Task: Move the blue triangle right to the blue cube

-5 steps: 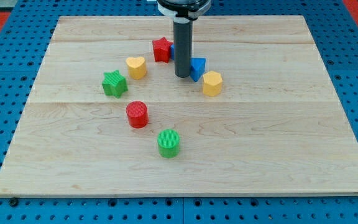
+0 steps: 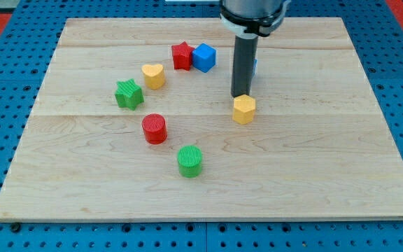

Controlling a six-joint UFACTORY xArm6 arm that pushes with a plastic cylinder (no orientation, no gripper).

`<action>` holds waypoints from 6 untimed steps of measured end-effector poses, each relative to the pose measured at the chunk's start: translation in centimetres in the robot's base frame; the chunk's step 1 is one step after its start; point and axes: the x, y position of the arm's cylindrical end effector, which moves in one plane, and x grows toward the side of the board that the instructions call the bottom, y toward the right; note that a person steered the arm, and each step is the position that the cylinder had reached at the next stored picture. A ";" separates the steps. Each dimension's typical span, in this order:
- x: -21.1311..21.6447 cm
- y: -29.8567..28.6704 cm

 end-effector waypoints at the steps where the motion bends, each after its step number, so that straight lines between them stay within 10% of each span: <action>1: -4.3 0.9; 6: -7.2 9.3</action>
